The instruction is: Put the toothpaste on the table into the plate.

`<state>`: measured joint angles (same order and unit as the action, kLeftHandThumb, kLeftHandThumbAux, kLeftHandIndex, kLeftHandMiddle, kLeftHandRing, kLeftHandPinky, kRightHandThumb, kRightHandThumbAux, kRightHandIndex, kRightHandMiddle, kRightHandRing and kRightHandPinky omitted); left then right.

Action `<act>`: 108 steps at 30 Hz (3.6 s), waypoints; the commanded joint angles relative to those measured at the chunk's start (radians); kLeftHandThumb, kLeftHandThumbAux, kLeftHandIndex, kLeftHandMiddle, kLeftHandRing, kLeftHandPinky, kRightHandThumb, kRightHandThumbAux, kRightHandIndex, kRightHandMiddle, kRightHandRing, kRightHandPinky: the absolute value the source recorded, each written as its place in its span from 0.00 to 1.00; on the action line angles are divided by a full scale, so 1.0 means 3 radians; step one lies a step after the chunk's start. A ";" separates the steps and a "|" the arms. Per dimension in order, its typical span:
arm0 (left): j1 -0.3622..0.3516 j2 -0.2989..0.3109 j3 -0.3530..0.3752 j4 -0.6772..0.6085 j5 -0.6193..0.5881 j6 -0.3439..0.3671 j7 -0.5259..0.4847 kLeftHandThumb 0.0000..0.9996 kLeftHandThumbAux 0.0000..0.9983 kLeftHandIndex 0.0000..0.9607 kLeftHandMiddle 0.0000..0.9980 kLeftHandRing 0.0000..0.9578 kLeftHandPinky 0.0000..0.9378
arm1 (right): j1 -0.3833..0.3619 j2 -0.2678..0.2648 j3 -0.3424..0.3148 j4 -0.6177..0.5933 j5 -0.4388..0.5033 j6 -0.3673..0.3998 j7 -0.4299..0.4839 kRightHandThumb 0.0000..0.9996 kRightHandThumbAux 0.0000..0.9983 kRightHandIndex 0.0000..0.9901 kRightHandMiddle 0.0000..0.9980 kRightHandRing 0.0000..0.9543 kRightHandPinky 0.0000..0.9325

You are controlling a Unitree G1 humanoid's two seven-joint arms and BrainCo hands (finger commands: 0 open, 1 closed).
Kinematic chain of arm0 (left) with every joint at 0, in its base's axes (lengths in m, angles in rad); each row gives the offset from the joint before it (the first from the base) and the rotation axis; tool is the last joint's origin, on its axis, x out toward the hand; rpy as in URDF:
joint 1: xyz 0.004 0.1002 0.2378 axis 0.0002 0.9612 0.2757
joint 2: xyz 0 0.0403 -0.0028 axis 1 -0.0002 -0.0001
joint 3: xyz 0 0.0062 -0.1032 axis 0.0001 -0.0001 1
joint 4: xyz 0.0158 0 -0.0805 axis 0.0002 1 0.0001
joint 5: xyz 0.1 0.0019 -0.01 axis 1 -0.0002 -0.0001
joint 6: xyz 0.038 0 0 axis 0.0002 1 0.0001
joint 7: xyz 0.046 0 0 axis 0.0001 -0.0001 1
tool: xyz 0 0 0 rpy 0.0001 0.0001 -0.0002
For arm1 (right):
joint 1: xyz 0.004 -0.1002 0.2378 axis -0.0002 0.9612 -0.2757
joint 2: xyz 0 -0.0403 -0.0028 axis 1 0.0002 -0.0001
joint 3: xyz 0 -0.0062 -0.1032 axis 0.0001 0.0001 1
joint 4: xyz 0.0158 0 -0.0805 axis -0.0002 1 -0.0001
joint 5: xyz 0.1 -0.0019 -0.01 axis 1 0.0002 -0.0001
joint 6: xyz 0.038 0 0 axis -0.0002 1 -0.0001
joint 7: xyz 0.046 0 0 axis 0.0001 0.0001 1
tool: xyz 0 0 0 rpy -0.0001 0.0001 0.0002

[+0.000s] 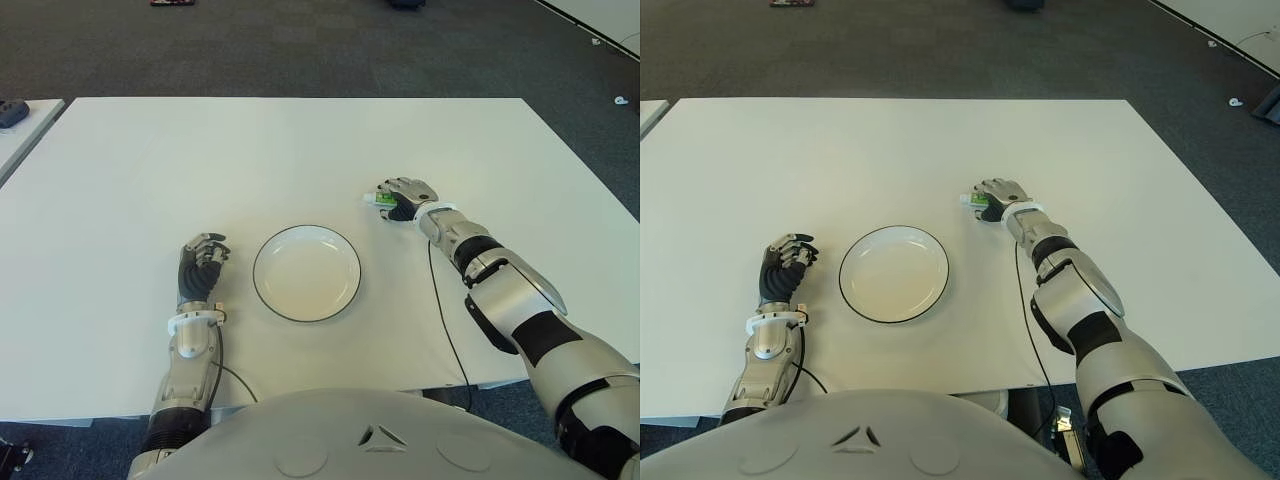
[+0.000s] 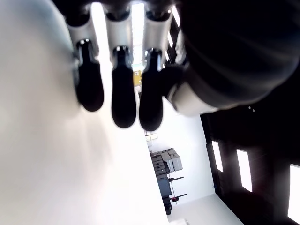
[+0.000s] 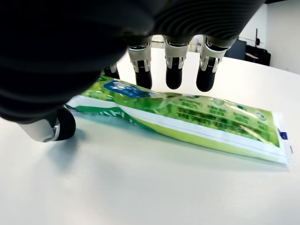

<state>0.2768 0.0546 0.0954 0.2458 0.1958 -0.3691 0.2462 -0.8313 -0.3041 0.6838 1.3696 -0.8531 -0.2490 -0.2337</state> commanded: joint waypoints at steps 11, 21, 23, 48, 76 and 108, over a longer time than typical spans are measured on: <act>0.0036 -0.0010 -0.0003 0.0052 -0.0022 -0.0025 0.0006 0.70 0.72 0.45 0.57 0.59 0.56 | 0.0155 0.0166 -0.0039 0.0054 0.0036 0.0106 -0.0162 0.39 0.59 0.11 0.06 0.08 0.21; 0.0040 -0.0001 -0.0003 0.0079 -0.0007 -0.0111 0.0018 0.71 0.72 0.45 0.56 0.59 0.57 | 0.0196 0.0185 -0.0152 0.0052 0.0096 0.0104 -0.0359 0.64 0.70 0.39 0.33 0.39 0.47; 0.0039 0.0000 -0.0002 0.0086 -0.0005 -0.0124 0.0018 0.71 0.72 0.45 0.57 0.59 0.57 | 0.0201 0.0191 -0.0181 0.0053 0.0121 0.0118 -0.0372 0.67 0.71 0.41 0.37 0.44 0.51; -0.0014 0.0016 0.0031 0.0221 -0.0100 -0.0277 -0.0023 0.71 0.72 0.45 0.56 0.59 0.57 | 0.0208 0.0190 -0.0316 0.0048 0.0237 0.0075 -0.0314 0.70 0.72 0.43 0.50 0.59 0.62; -0.0096 0.0054 0.0038 0.0429 -0.0160 -0.0493 -0.0024 0.70 0.72 0.45 0.57 0.59 0.56 | -0.0020 0.0194 -0.0837 -0.0077 0.0710 -0.0151 -0.0498 0.71 0.72 0.44 0.81 0.86 0.89; -0.0167 0.0078 -0.0009 0.0383 -0.0074 -0.0300 0.0008 0.71 0.72 0.45 0.58 0.61 0.59 | 0.0455 0.0049 -0.0977 -0.1710 0.0945 -0.1434 -0.0441 0.71 0.72 0.44 0.87 0.91 0.92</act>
<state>0.2159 0.0845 0.0996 0.3571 0.1621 -0.4981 0.2460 -0.7503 -0.2937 0.3831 0.9388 -0.5805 -0.6568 -0.4029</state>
